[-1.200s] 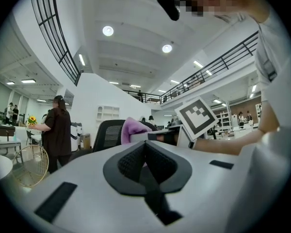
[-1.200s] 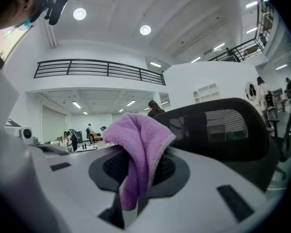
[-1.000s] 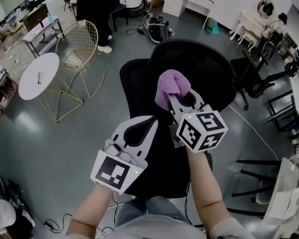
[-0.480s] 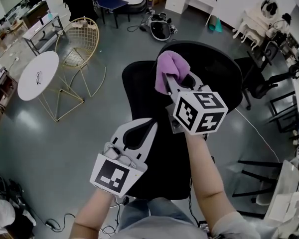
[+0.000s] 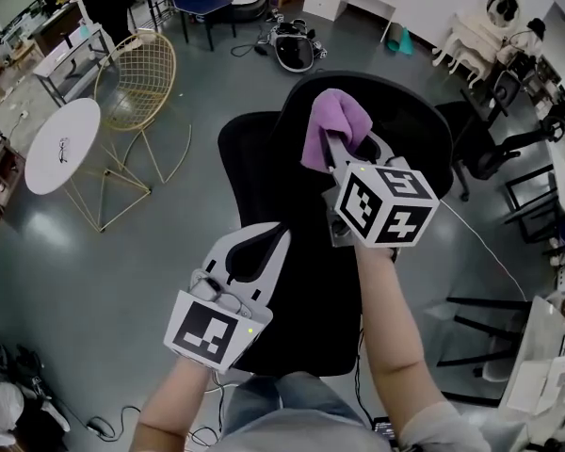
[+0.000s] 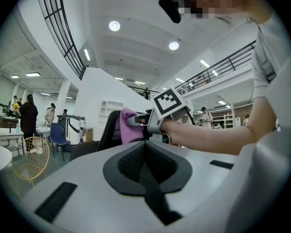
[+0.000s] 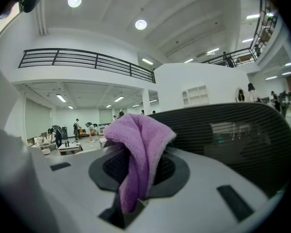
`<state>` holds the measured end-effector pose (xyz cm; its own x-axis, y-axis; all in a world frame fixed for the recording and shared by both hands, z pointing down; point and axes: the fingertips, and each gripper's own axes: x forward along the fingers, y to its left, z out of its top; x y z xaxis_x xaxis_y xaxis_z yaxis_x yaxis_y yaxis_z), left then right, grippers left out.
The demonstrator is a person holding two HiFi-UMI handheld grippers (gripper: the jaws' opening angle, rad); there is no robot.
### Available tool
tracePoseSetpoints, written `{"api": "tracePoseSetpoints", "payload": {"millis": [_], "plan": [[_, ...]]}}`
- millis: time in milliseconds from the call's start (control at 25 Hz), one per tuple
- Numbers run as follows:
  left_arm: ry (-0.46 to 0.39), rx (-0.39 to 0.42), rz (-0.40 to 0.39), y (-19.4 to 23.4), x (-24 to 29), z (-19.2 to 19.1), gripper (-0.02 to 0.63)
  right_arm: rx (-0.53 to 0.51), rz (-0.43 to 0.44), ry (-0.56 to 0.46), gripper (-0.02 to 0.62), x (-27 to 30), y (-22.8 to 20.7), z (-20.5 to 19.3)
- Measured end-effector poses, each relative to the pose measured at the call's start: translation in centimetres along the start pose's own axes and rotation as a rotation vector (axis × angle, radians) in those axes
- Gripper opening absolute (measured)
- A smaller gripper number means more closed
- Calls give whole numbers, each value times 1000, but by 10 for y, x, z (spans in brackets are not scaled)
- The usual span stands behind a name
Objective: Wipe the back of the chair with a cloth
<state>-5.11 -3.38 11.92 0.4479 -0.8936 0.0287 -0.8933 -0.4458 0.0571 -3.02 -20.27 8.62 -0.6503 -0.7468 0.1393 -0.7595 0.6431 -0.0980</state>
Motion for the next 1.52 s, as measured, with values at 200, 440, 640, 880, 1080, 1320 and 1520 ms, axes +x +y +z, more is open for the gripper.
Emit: {"api": "tracePoseSetpoints", "payload": {"millis": [200,440,640,880,1080,1320,1520], "plan": [[7,-2,-23,-8,9,-1,12,-5,-74,2,94,-14,-36,0],[9,2,-56,-23,20,-1,12,14,-145,-4,94,-35,-73,-1],[9,4,-76,-36,28,2,12,17,-193,-6,94,-54,-95,0],[6,10,-109,-52,38,5,12,25,-253,-11,94,-80,-123,0],[3,14,-141,-62,43,9,12,23,-291,-12,94,-96,-136,1],[3,18,-162,-72,47,9,12,-2,-319,-14,94,-108,-143,0],[9,24,-153,-76,51,8,12,-47,-329,-9,94,-108,-145,-4]]}}
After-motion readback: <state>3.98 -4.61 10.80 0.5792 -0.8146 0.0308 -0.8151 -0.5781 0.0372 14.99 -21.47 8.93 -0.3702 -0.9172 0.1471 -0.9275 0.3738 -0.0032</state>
